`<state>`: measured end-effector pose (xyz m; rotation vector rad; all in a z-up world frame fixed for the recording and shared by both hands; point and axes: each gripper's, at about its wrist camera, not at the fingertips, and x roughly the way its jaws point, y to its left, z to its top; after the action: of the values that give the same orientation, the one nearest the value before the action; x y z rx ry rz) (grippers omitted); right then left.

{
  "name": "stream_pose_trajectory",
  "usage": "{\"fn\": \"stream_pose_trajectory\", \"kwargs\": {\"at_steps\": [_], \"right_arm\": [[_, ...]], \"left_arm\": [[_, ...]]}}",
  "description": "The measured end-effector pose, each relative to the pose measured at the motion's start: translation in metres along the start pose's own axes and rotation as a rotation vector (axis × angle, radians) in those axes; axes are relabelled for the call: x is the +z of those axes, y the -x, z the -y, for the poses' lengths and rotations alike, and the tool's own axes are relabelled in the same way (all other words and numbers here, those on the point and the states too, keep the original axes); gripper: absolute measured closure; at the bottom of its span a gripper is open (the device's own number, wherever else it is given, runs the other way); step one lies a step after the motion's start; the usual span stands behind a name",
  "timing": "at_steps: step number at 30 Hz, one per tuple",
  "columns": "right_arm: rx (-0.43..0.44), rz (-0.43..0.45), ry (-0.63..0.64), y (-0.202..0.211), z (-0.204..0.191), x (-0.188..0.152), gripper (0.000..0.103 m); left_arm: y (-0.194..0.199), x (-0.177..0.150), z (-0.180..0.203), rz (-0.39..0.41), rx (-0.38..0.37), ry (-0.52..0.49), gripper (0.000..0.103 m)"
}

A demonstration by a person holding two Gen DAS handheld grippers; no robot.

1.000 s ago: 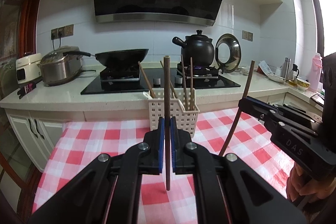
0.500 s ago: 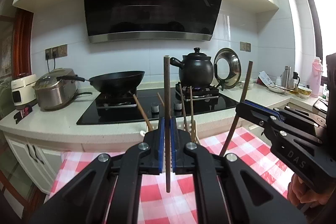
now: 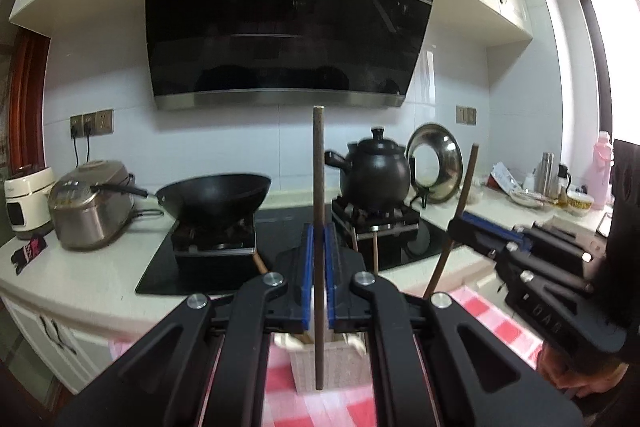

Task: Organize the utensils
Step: 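Lower both chopsticks into the caddy and open both grippers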

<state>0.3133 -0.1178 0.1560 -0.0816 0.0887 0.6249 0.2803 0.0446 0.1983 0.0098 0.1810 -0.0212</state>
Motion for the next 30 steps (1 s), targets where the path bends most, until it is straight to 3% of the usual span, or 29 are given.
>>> {"fn": "stream_pose_trajectory", "kwargs": {"at_steps": [4, 9, 17, 30], "right_arm": [[-0.007, -0.017, 0.009, -0.028, 0.007, 0.007, 0.096], [-0.014, -0.065, 0.022, -0.06, 0.013, -0.003, 0.096], [-0.015, -0.106, 0.021, -0.084, 0.022, -0.023, 0.096], [0.001, -0.204, 0.018, -0.118, 0.028, -0.059, 0.096]], "left_arm": [[-0.024, 0.019, -0.007, 0.032, 0.011, 0.012, 0.098], [-0.059, 0.02, -0.019, 0.021, 0.009, 0.067, 0.098], [-0.108, -0.016, -0.025, -0.039, 0.004, 0.092, 0.098], [-0.153, -0.071, -0.036, -0.144, 0.011, 0.113, 0.097]]}}
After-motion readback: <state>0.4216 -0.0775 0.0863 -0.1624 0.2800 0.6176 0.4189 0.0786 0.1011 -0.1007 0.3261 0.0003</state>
